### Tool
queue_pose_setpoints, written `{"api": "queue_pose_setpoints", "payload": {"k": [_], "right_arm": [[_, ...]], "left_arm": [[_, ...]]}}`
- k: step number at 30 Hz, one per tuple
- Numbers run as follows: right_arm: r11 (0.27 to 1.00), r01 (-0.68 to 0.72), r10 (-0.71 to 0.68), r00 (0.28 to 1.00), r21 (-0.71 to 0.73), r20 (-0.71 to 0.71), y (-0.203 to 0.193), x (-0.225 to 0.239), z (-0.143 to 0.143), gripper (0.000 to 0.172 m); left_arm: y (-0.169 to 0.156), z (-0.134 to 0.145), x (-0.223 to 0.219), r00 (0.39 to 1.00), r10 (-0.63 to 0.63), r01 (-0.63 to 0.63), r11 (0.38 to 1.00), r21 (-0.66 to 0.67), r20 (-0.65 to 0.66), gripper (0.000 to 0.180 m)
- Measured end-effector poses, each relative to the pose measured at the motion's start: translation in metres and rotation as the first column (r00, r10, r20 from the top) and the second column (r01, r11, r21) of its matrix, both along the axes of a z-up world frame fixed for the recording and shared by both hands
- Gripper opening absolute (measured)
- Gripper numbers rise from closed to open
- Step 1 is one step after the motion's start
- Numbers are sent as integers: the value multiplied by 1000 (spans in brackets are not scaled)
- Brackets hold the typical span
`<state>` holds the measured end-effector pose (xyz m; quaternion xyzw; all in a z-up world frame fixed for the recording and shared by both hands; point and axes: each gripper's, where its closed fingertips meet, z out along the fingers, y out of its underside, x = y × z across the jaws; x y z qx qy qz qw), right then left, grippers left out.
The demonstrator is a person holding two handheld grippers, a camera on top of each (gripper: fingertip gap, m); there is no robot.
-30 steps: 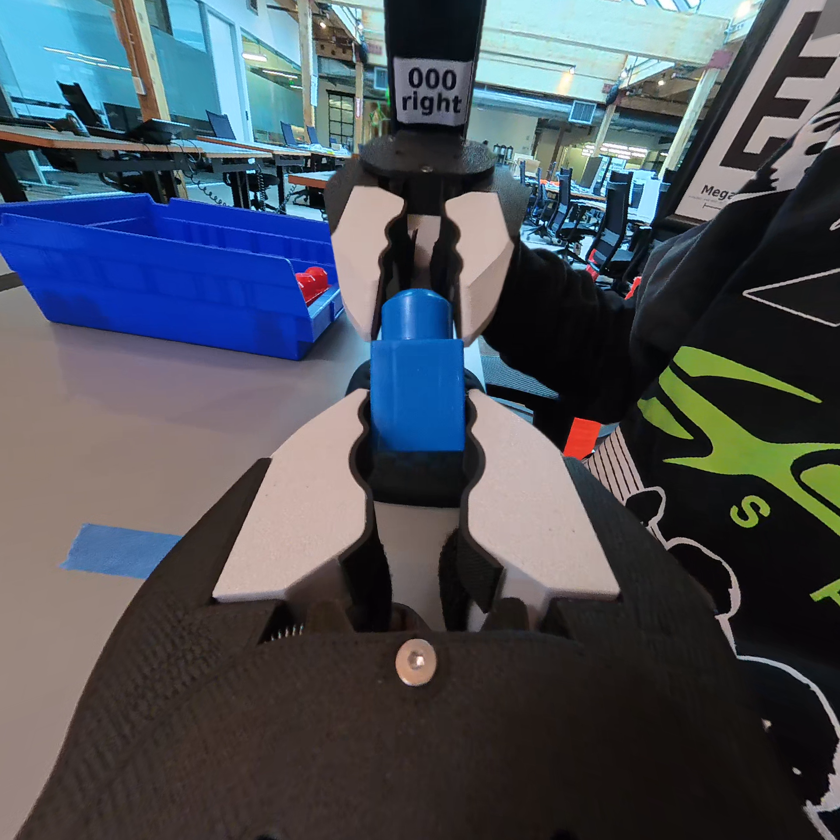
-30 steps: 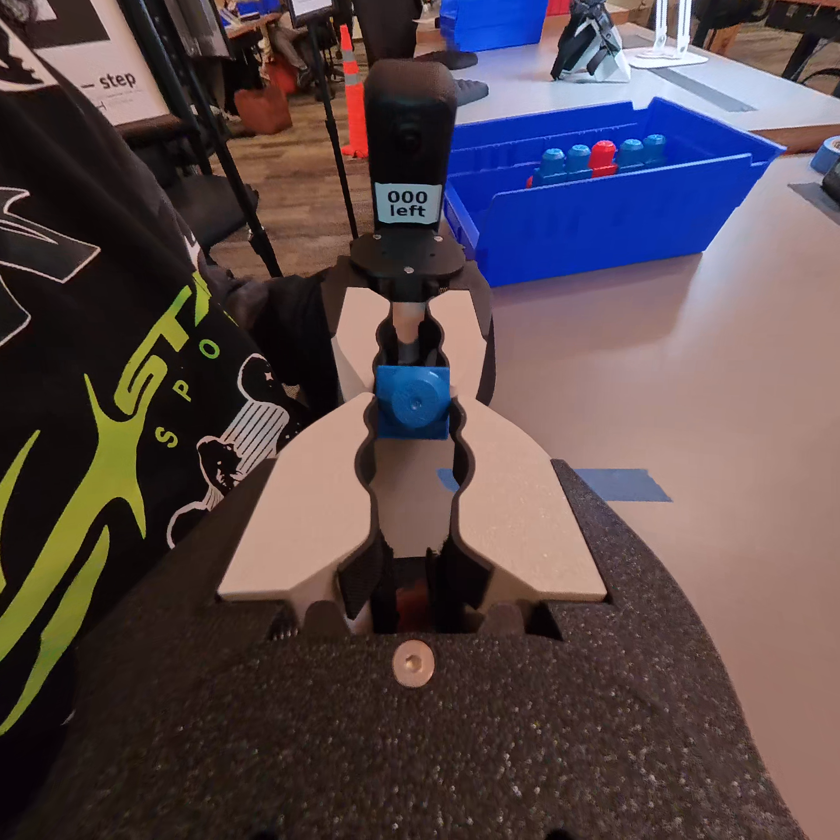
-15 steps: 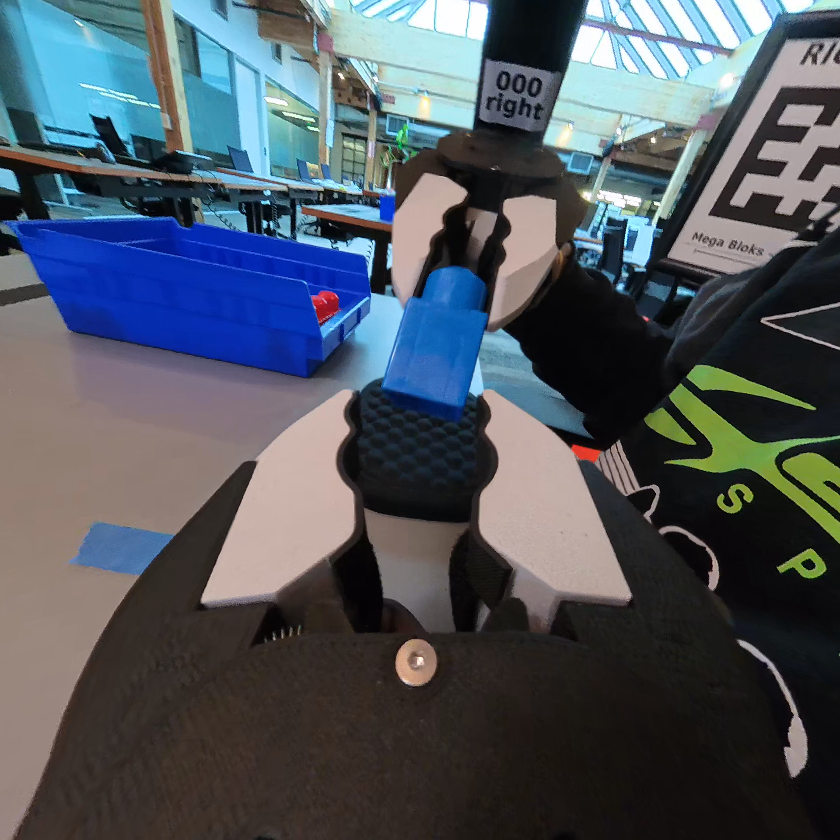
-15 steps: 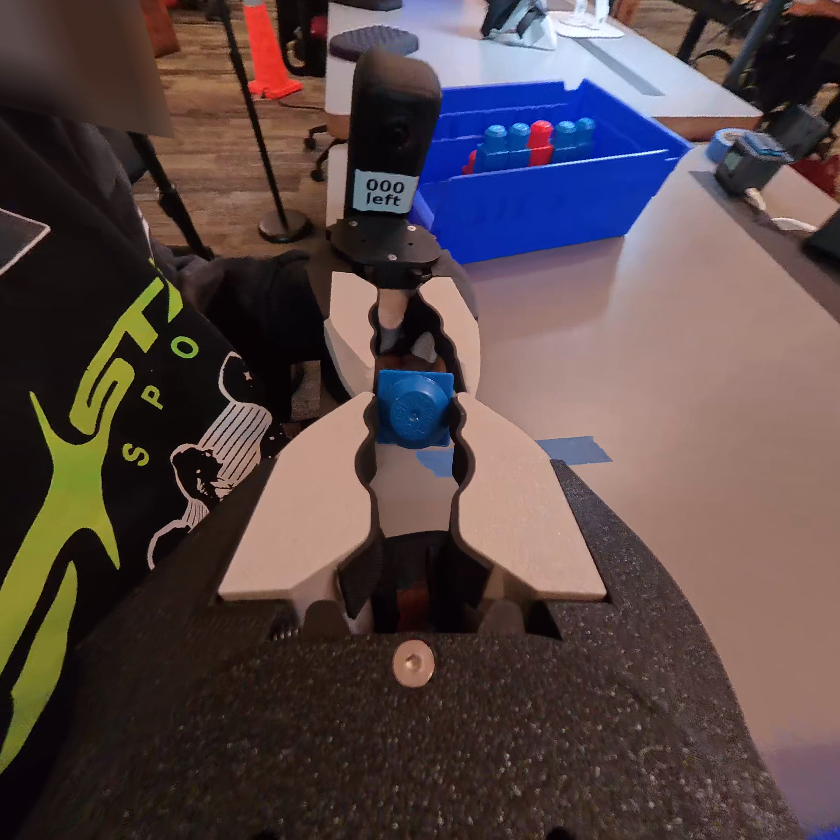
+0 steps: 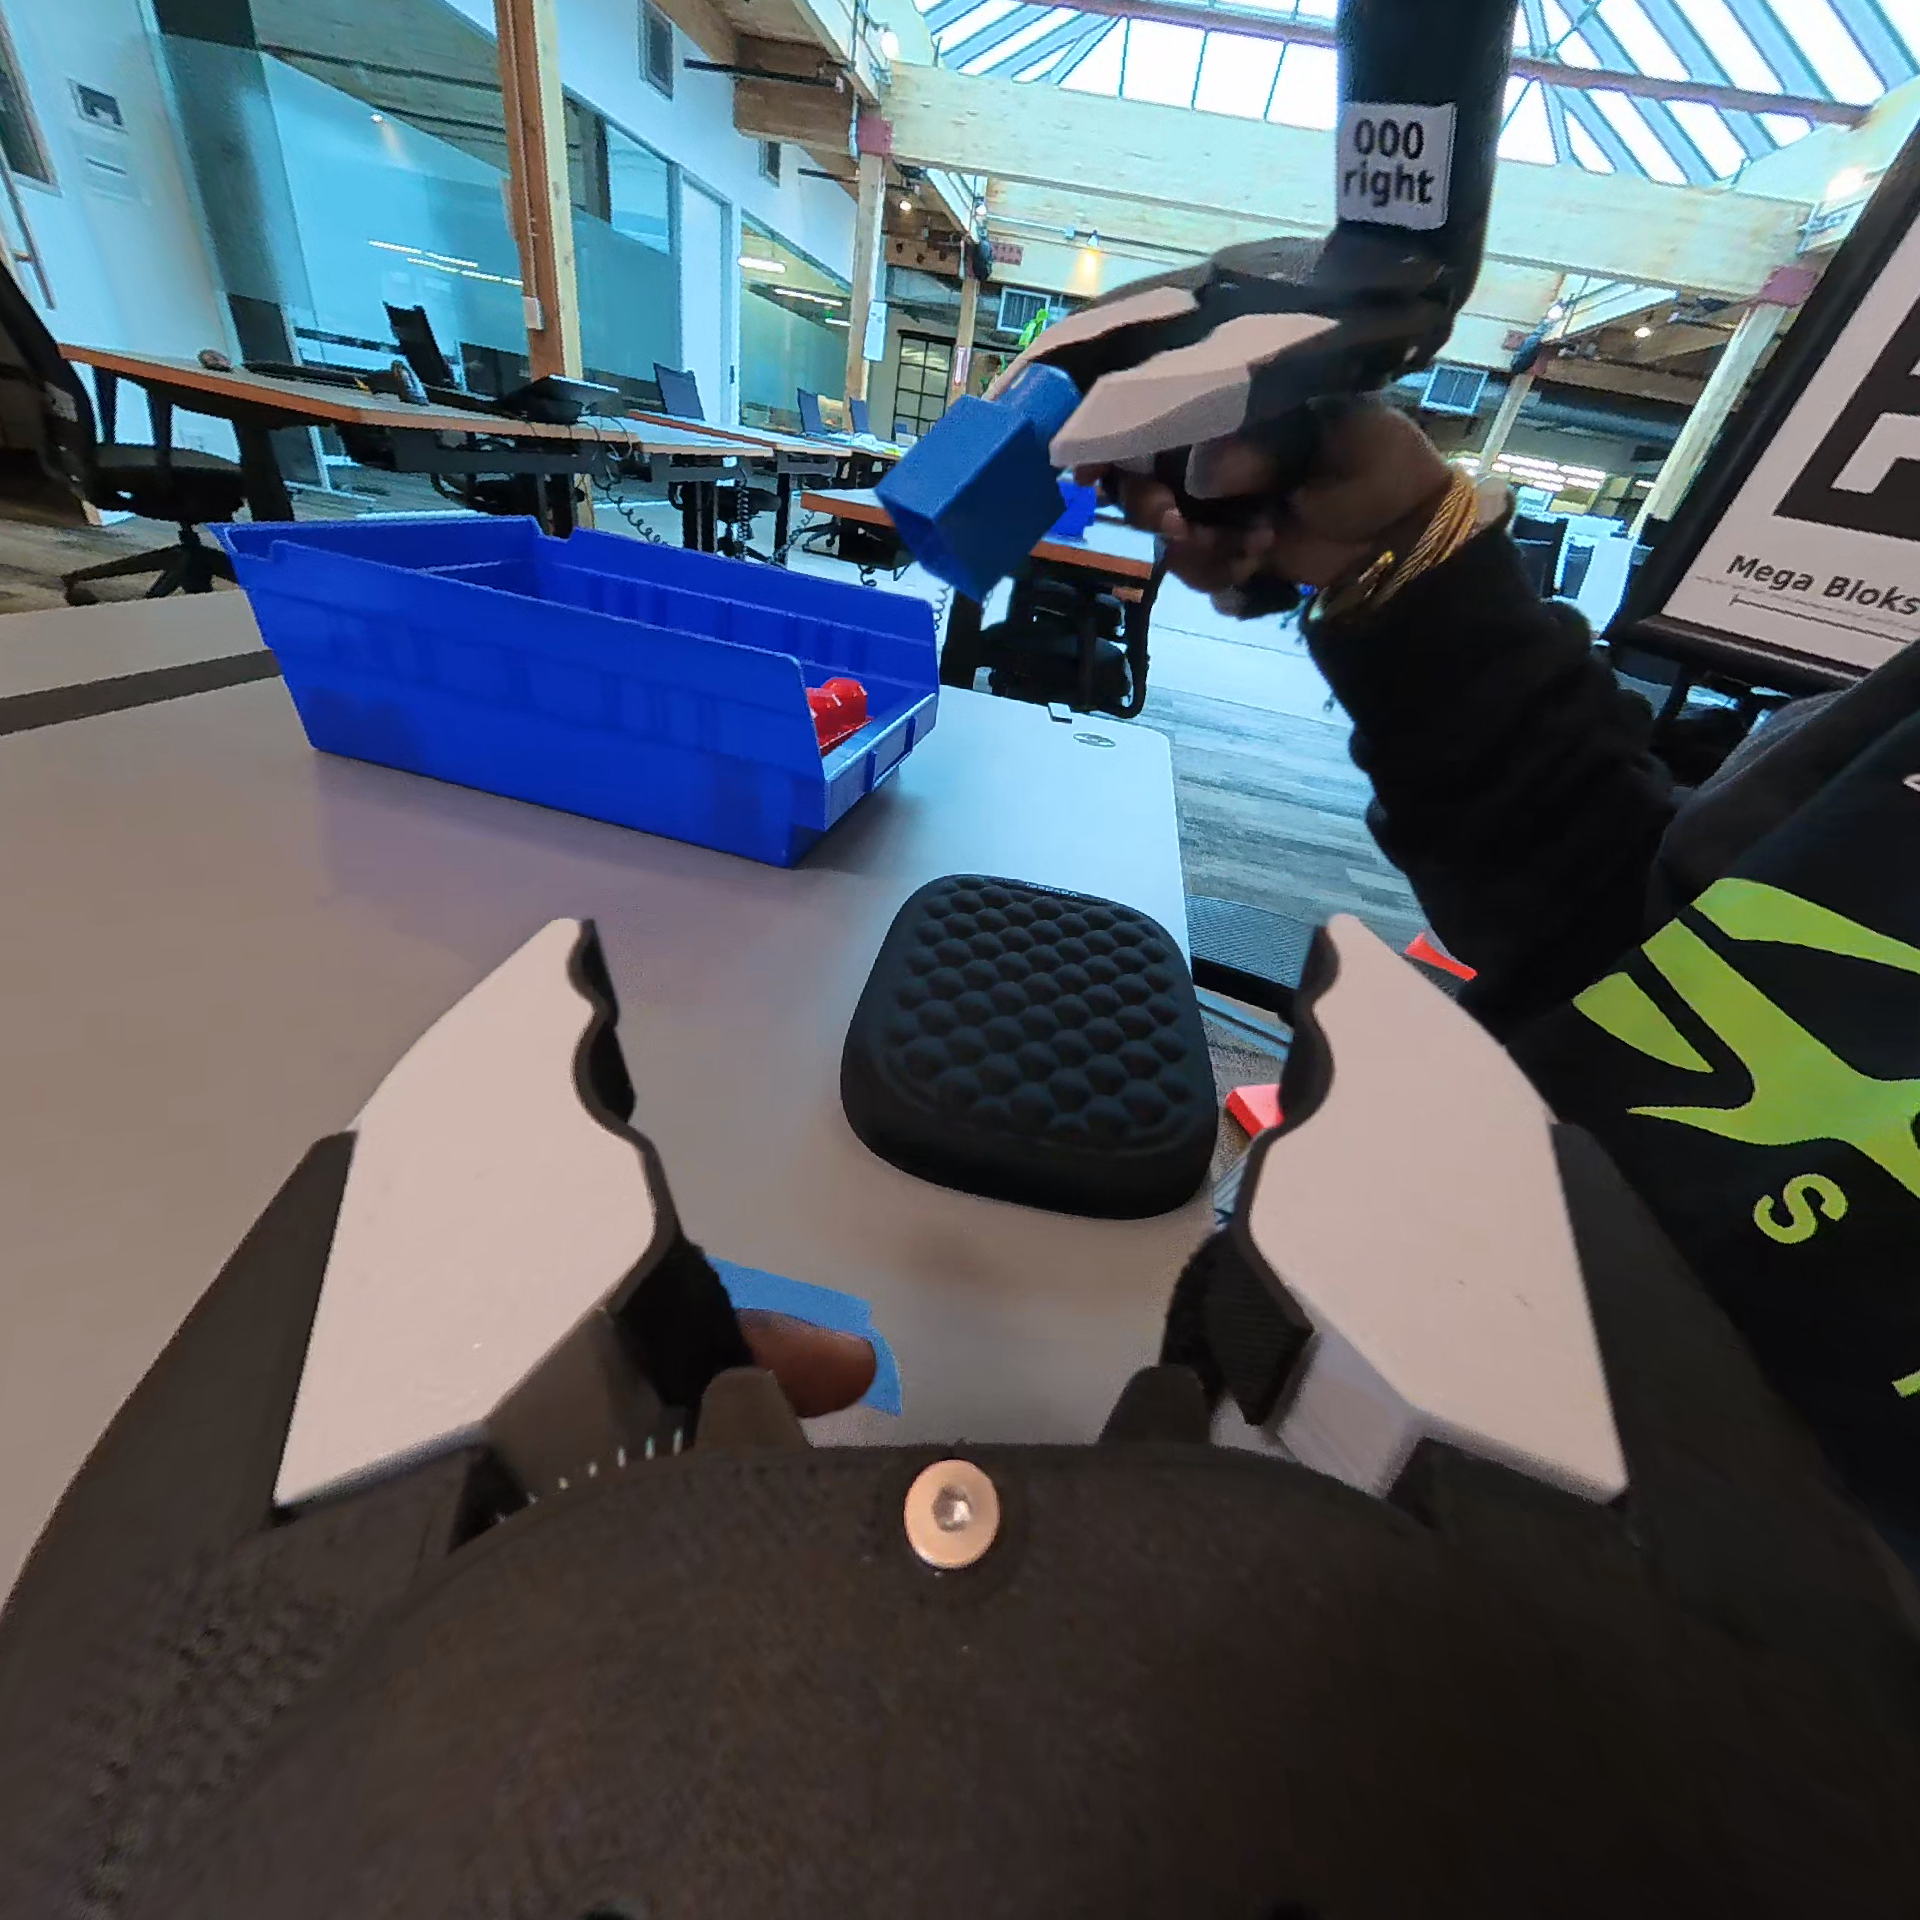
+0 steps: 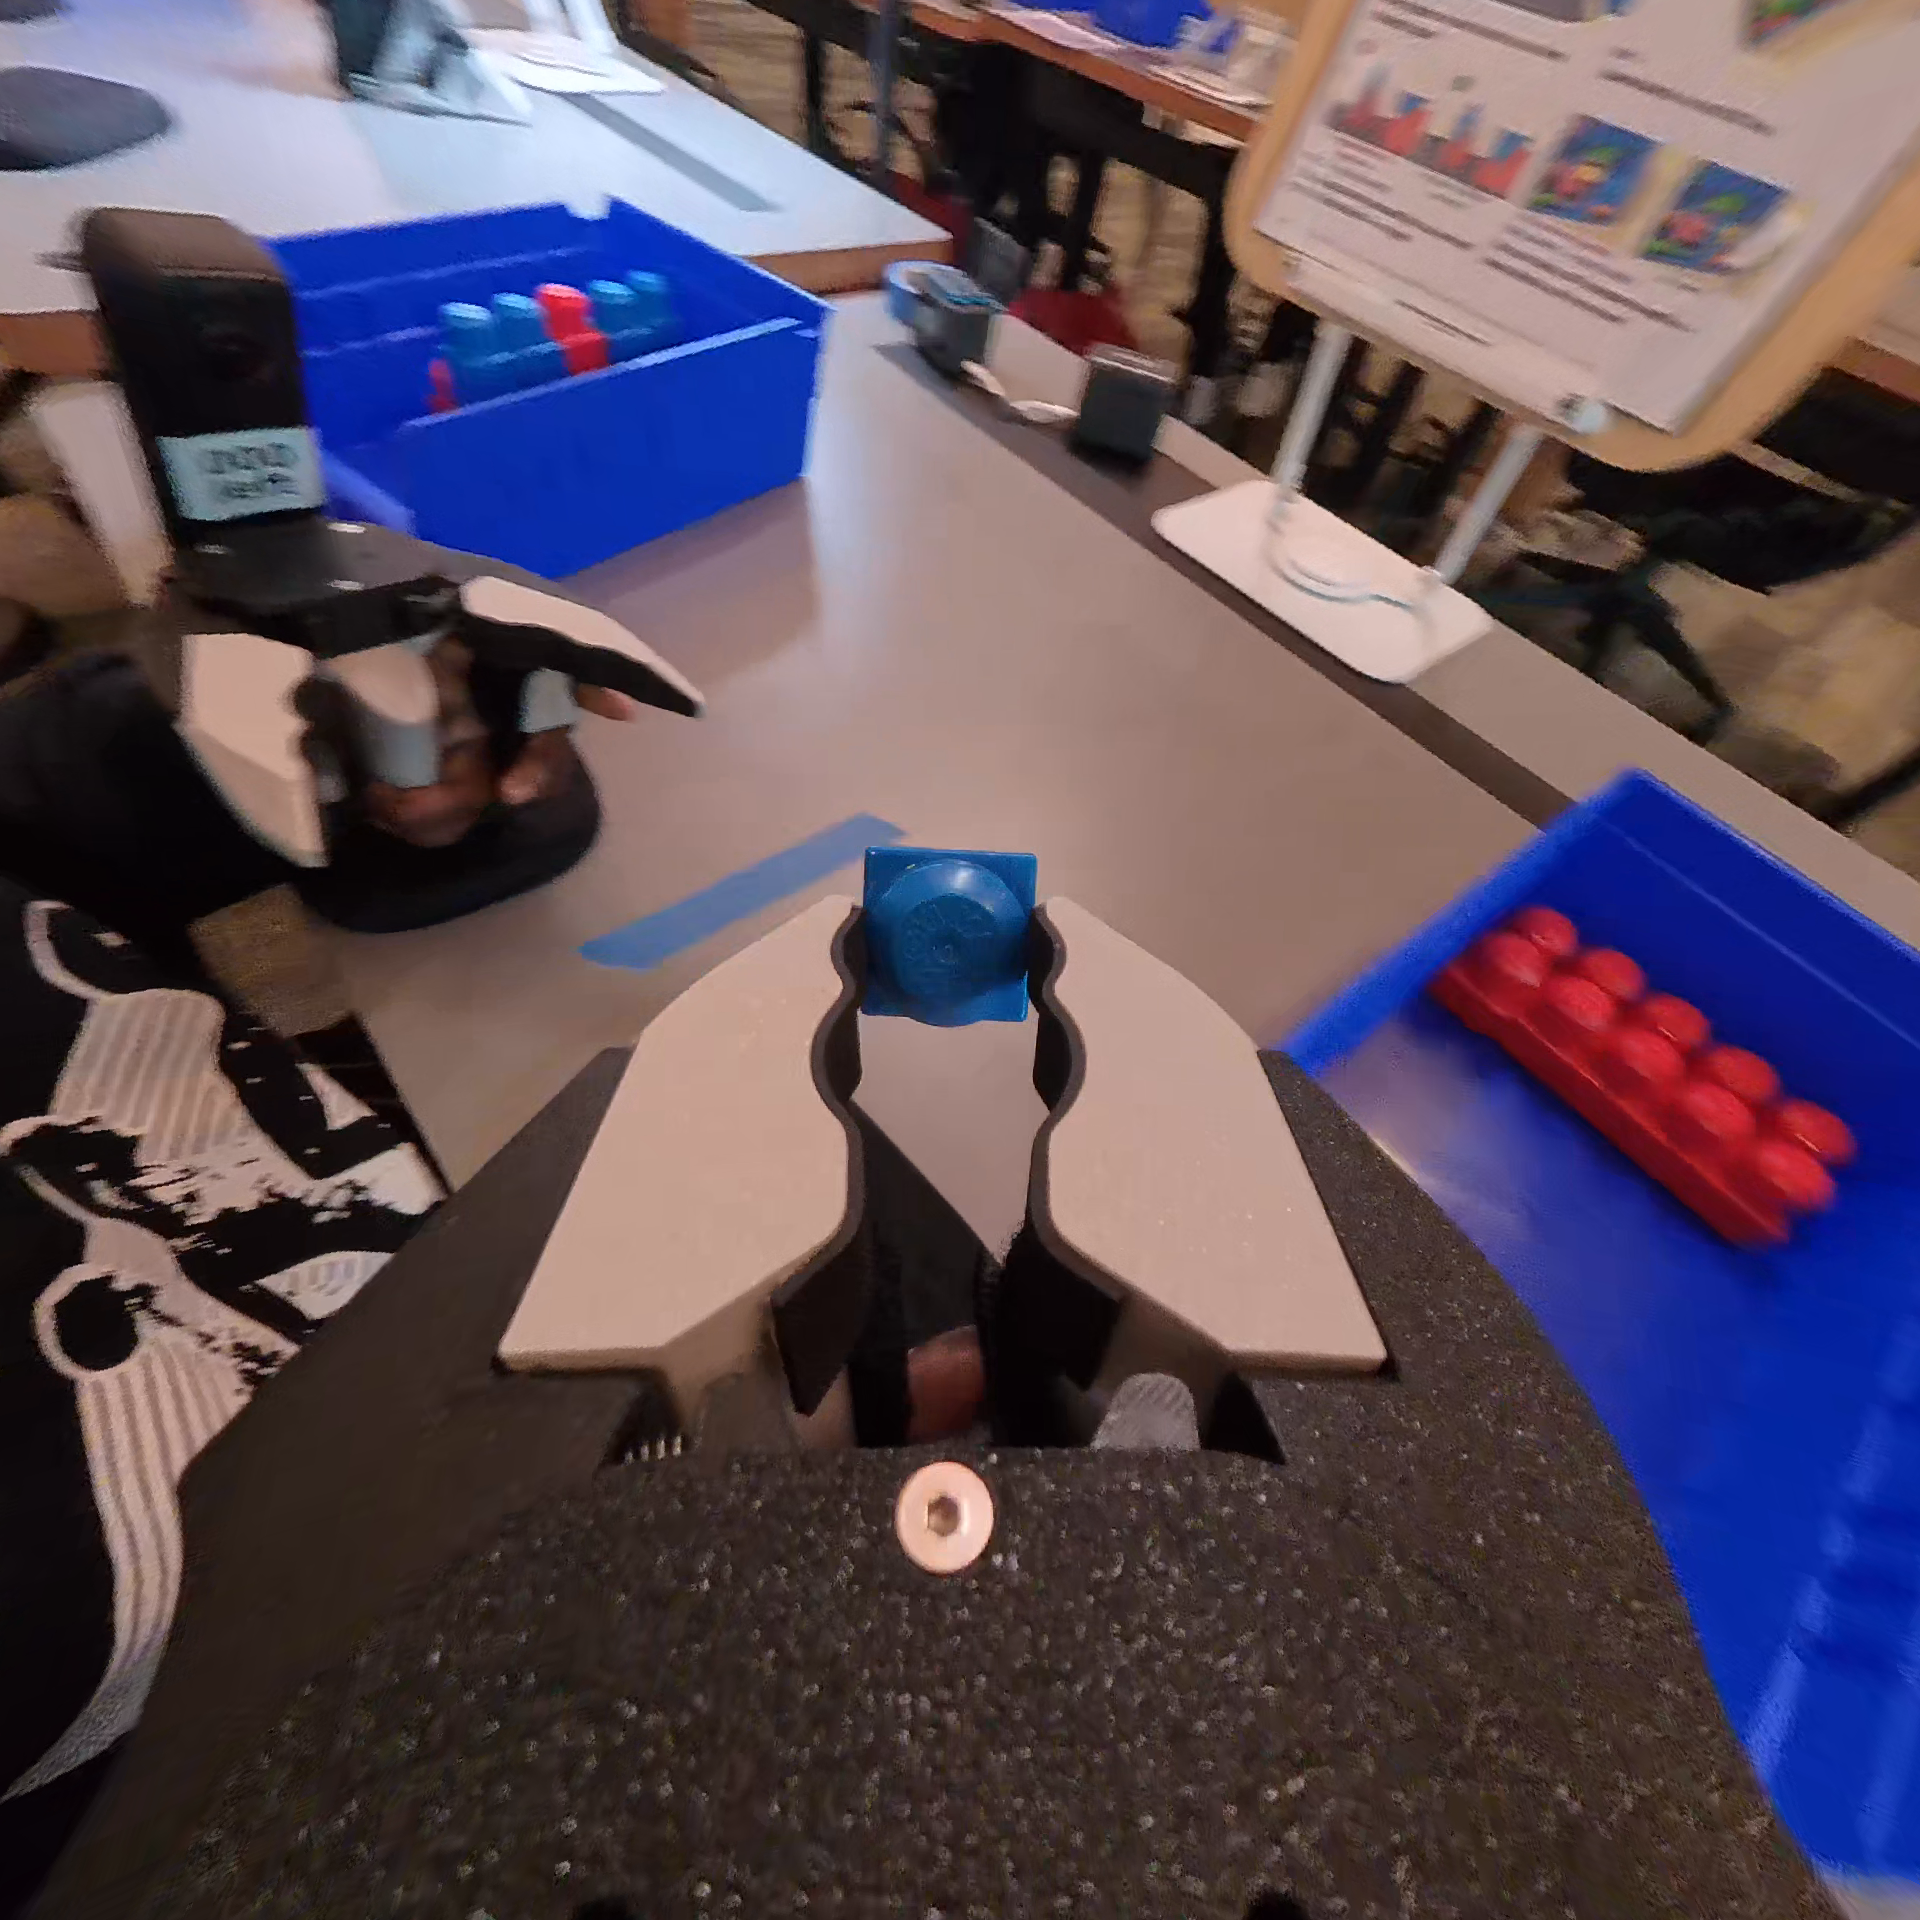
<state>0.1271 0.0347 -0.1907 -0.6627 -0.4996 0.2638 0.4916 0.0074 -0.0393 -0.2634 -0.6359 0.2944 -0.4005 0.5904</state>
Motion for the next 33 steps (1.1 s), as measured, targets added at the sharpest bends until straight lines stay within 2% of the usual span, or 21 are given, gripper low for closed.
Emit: {"api": "queue_pose_setpoints", "payload": {"k": [3, 5, 9, 11, 14, 16, 19, 22, 25, 33], "right_arm": [[983, 184, -185, 982, 24, 25, 24, 39, 3, 30], [945, 323, -325, 944, 43, 47, 41, 74, 5, 29], [804, 592, -595, 801, 51, 70, 76, 150, 7, 29], [750, 660, -661, 746, 33, 81, 88, 173, 5, 29], [741, 671, -664, 738, -28, 118, 108, 175, -10, 29], [731, 678, -655, 727, -70, 203, 120, 171, -33, 29], [690, 719, -665, 674, -81, 322, 137, 170, -68, 29], [642, 764, -688, 612, -66, 389, 151, 174, -91, 29], [613, 789, -704, 568, -39, 425, 158, 178, -101, 29], [582, 812, -693, 527, -50, 492, 166, 182, -120, 29]], "left_arm": [[1, -2, 1, 1000, 15, -15, 1000, 5, -23, 131], [1, -2, 1, 999, 26, -25, 1000, 16, -29, 133], [2, -1, 1, 999, 30, -29, 999, 16, -24, 133], [2, -1, 0, 1000, 24, -23, 1000, 6, -17, 133], [2, -1, 0, 1000, 17, -17, 1000, -2, -7, 131], [3, -1, 0, 1000, 17, -17, 1000, -5, -5, 130], [3, -1, -1, 1000, 16, -16, 1000, -7, 1, 128], [2, 0, -1, 1000, 11, -11, 1000, -6, 13, 127], [2, 1, -2, 1000, 11, -11, 1000, -4, 19, 125], [2, 1, -3, 1000, 10, -9, 1000, -9, 27, 123]]}}
